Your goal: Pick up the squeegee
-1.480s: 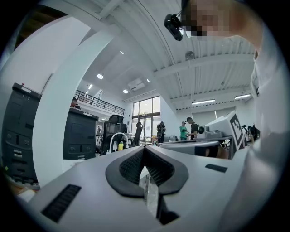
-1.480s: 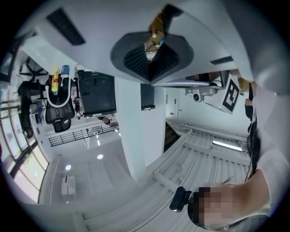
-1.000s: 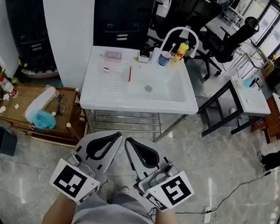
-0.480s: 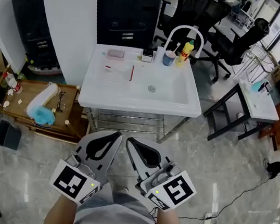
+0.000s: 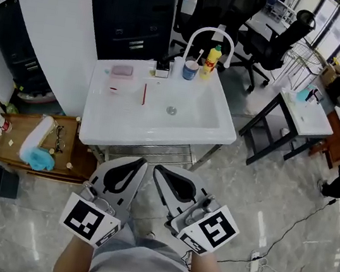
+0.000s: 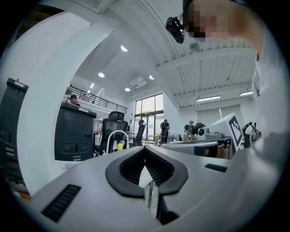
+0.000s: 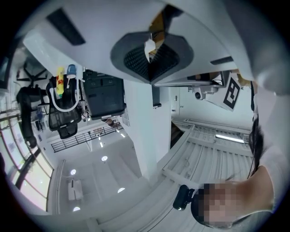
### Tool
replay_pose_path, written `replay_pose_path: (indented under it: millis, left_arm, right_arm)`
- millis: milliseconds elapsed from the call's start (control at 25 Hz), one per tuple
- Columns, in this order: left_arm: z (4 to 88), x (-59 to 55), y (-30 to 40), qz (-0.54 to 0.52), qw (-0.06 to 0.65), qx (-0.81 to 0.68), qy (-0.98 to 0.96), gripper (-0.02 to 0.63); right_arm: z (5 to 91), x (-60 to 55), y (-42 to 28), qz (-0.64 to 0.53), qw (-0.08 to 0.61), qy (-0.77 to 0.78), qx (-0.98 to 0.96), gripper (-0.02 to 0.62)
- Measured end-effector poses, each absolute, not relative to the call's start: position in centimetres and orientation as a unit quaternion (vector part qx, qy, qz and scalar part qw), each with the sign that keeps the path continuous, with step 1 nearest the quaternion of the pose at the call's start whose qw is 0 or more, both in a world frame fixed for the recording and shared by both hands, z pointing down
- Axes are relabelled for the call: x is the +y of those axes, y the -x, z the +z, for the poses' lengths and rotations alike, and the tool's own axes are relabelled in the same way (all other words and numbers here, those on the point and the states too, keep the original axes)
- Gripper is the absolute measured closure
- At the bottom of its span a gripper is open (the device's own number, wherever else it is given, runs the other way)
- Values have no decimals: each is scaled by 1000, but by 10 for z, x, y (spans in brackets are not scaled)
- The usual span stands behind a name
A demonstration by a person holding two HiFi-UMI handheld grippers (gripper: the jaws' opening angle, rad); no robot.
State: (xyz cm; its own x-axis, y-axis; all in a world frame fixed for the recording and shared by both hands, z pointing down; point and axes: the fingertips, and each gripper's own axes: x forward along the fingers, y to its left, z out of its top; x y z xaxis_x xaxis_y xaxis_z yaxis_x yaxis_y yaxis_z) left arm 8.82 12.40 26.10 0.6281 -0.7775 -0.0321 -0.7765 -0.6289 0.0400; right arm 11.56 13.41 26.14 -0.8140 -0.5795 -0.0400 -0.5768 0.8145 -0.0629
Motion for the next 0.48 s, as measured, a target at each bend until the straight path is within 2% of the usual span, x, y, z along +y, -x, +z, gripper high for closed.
replay_pose_path:
  millis: [480]
  left_arm:
    - [266,30,-33,-7,17,-428,-904,594]
  right_arm:
    - [266,38,-61,-34,30,311,949,588]
